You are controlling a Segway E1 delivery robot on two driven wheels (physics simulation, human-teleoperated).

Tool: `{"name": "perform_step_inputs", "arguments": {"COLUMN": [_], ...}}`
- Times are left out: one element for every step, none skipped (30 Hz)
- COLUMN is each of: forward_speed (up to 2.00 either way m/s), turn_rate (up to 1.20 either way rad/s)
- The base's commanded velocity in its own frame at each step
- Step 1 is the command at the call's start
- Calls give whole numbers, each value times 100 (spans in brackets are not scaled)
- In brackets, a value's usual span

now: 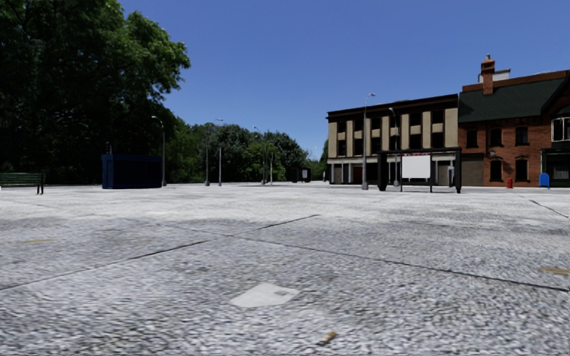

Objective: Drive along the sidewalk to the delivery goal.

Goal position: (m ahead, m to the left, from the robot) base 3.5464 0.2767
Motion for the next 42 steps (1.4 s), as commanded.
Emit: {"name": "perform_step_inputs", "arguments": {"forward_speed": [200, 200, 200, 200, 200, 200, 200, 200, 200, 200, 200, 200, 200, 200, 200, 200, 200, 200, 200, 200, 200, 200, 200, 200, 200, 200, 200, 200, 200, 200, 200, 200, 200, 180, 180, 133, 99, 99, 64, 51, 45, 45], "turn_rate": [23, 23, 23, 23, 23, 23, 23, 23, 23, 23, 23, 23, 23, 23, 23, 23, 23, 23, 21, 21, 21, 21, 21, 21, 21, 21, 21, 21, 21, 21, 21, 21, 22, 22, 22, 22, 23, 23, 25, 26, 28, 28]}}
